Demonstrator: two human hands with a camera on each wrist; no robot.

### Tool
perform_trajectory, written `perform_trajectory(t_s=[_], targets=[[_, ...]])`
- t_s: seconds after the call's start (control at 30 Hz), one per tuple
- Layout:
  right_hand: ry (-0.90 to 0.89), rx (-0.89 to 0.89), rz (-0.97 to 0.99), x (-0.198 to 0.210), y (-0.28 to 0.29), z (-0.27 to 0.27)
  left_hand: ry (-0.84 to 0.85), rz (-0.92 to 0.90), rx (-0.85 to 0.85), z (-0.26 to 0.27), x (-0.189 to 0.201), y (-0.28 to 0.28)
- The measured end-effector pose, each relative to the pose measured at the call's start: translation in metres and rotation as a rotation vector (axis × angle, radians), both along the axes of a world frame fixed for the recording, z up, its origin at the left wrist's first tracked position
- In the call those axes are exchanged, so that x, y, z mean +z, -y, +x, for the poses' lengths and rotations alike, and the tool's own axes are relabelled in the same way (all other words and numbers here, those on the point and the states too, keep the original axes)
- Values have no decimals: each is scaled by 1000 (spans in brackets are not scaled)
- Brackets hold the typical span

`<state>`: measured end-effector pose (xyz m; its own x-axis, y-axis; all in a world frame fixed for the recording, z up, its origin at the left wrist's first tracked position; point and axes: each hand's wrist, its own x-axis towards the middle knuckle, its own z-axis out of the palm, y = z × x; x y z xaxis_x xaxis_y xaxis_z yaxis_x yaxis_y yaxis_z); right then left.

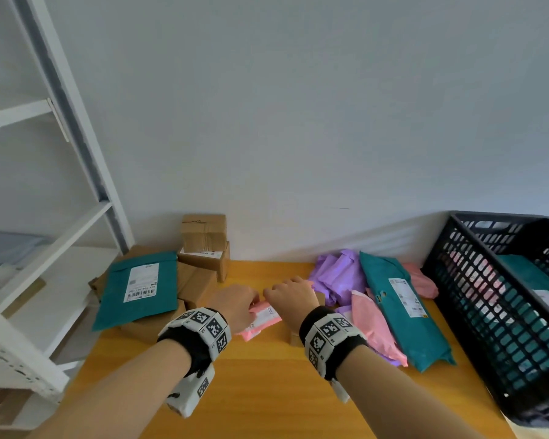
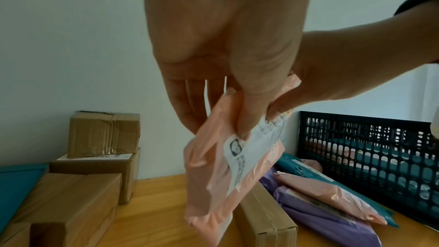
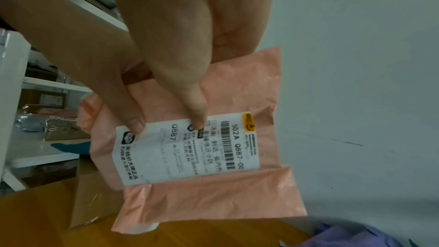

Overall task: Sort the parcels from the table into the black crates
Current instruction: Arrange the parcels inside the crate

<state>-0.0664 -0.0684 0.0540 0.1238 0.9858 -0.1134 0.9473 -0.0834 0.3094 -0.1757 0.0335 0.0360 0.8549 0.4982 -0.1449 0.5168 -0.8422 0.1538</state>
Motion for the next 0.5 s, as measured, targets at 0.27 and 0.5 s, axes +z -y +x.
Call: perform_trajectory(t_s=[0.27, 0.5], targets=[[51, 130, 179, 6, -3, 0, -15, 54, 2, 11, -7, 1], [-152, -12, 622, -8, -3, 25, 33, -122, 88, 13, -1, 0]])
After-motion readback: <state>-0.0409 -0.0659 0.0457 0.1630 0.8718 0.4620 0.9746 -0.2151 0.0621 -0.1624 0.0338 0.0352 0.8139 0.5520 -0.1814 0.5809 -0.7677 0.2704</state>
